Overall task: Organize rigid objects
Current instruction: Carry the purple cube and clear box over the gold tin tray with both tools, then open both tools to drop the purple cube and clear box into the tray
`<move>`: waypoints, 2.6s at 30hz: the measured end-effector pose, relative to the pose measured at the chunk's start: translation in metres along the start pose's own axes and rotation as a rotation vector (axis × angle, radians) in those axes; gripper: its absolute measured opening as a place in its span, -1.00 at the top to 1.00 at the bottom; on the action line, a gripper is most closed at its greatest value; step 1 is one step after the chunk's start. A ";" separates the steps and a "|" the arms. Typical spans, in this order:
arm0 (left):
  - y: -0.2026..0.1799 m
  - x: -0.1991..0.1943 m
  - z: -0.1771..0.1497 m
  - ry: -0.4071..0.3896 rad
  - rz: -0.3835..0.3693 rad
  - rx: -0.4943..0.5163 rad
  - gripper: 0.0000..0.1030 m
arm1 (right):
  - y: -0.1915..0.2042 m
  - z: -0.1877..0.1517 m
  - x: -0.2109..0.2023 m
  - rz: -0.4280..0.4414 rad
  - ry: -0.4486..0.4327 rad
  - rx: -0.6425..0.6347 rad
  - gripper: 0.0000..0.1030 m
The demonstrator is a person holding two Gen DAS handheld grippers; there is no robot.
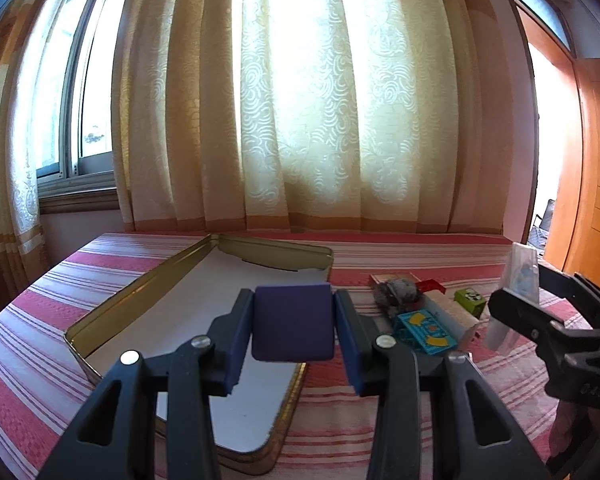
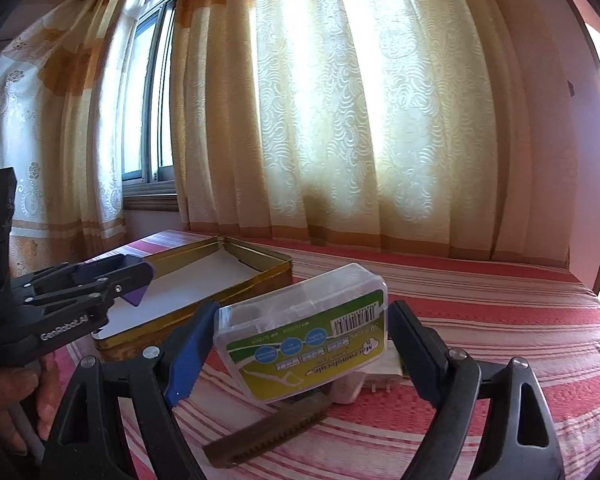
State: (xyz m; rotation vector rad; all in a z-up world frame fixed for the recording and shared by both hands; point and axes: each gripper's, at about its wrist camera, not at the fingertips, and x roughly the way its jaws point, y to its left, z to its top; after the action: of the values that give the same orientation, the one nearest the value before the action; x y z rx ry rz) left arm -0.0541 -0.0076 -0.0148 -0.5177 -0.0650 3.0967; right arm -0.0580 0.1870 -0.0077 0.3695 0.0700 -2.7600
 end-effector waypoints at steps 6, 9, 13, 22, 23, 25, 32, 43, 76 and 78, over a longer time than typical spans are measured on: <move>0.009 0.005 0.001 0.005 0.003 -0.010 0.23 | 0.014 0.002 0.008 0.020 0.005 -0.011 -0.68; 0.014 0.007 0.002 0.008 0.005 -0.015 0.23 | 0.021 0.004 0.013 0.033 0.011 -0.014 -0.68; 0.019 0.012 0.003 0.019 0.014 -0.010 0.23 | 0.031 0.006 0.020 0.046 0.021 -0.023 -0.68; 0.029 0.019 0.005 0.035 0.015 -0.014 0.23 | 0.050 0.008 0.039 0.078 0.051 -0.045 -0.68; 0.030 0.020 0.005 0.036 0.015 -0.016 0.23 | 0.052 0.008 0.041 0.080 0.054 -0.046 -0.68; 0.033 0.021 0.005 0.043 0.011 -0.020 0.23 | 0.055 0.008 0.044 0.084 0.058 -0.049 -0.68; 0.039 0.025 0.006 0.061 0.018 -0.021 0.23 | 0.063 0.009 0.055 0.104 0.090 -0.052 -0.68; 0.056 0.038 0.009 0.096 0.043 -0.012 0.23 | 0.075 0.011 0.083 0.144 0.167 -0.072 -0.68; 0.107 0.106 0.059 0.280 0.189 0.057 -0.64 | 0.119 0.056 0.210 0.169 0.402 -0.270 -0.88; 0.107 0.100 0.058 0.266 0.197 0.046 -0.79 | 0.115 0.055 0.201 0.143 0.384 -0.298 -0.88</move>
State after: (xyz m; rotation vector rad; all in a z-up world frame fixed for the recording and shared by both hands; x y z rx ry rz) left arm -0.1664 -0.1160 0.0029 -0.9842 0.0617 3.1710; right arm -0.2122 0.0060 -0.0081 0.7806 0.5215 -2.4529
